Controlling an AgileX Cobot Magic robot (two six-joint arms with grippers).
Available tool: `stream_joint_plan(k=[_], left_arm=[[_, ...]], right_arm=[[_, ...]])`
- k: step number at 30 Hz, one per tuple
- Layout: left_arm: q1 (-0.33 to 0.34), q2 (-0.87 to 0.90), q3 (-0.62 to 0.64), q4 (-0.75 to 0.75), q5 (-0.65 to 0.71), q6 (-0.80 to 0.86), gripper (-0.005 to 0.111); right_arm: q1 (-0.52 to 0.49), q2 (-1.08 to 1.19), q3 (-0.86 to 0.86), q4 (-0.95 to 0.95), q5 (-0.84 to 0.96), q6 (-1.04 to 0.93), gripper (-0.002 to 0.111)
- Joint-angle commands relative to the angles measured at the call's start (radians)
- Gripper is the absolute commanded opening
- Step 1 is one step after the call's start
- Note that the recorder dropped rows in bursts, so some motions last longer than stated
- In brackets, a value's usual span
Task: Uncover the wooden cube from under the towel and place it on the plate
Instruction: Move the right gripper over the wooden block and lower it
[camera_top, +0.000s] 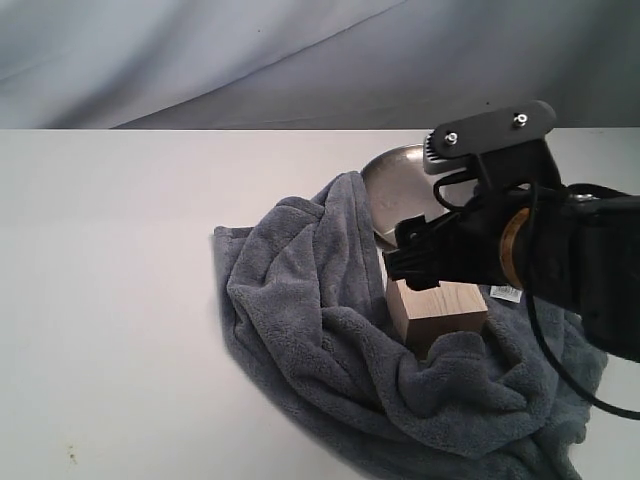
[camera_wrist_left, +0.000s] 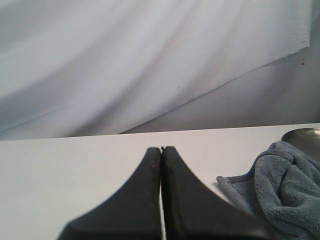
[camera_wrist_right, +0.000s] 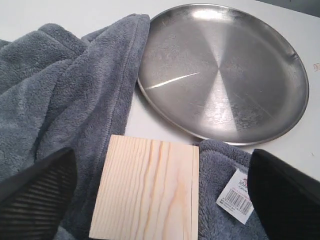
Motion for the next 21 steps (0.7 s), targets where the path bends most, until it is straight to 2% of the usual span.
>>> stream_joint_plan(k=[1, 7, 12, 21], left_arm=[[0.002, -0.004, 0.004, -0.002, -0.011, -0.002, 0.0], [0.002, -0.004, 0.004, -0.002, -0.011, -0.002, 0.0], [0.002, -0.004, 0.004, -0.002, -0.011, -0.002, 0.0], [0.002, -0.004, 0.004, -0.002, -0.011, -0.002, 0.0]], right_arm=[[0.001, 0.02, -0.015, -0.004, -0.008, 0.032, 0.085], [-0.003, 0.02, -0.015, 0.009, -0.008, 0.053, 0.085], [-0.055, 0.02, -0.015, 0.087, -0.059, 0.044, 0.085], [-0.126, 0.023, -0.015, 0.235, -0.124, -0.153, 0.085]])
